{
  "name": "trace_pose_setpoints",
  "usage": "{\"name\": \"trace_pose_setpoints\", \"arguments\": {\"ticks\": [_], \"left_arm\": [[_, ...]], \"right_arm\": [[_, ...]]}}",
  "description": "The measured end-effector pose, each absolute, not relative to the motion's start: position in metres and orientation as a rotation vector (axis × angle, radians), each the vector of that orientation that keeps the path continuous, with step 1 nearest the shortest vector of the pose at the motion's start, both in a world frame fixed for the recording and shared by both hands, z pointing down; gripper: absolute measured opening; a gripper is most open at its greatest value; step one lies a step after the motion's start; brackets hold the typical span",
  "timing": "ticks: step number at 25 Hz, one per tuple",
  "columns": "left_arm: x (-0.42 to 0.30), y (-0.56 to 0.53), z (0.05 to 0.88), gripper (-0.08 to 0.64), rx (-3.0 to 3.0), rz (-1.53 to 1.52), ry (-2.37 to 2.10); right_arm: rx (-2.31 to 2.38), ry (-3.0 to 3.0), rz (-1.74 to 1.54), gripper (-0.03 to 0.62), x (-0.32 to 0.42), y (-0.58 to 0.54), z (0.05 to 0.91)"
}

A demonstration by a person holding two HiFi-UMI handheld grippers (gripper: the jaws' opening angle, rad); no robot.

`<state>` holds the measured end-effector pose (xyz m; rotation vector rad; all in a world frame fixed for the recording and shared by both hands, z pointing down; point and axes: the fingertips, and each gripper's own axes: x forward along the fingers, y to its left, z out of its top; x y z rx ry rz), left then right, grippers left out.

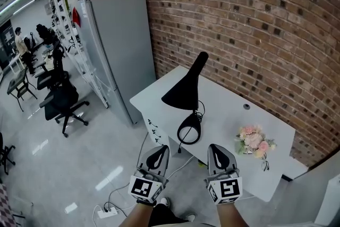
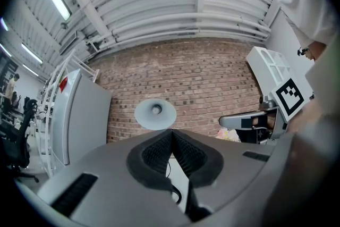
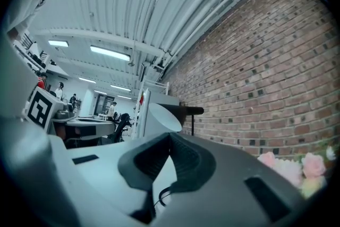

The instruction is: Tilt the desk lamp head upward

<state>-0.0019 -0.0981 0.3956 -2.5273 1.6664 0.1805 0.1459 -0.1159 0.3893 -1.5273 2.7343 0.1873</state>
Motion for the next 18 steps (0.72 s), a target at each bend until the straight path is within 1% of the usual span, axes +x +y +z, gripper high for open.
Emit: {"name": "trace_pose_setpoints", "arguments": {"ticks": [11,18], "left_arm": [[0.0085,-0.1020,0.3966,0.003,-2.532,0.189,1.667],[0.0028,-0.1021,0.3920,0.003,-2.503,0.205,1.682]], "right_arm": [[-1.511,2.742,0.181,0.015,0.1503,-0.1214,0.3880],[-1.486,2.761,0.196,0.016,0.1451,-0.1179,0.3890]]}}
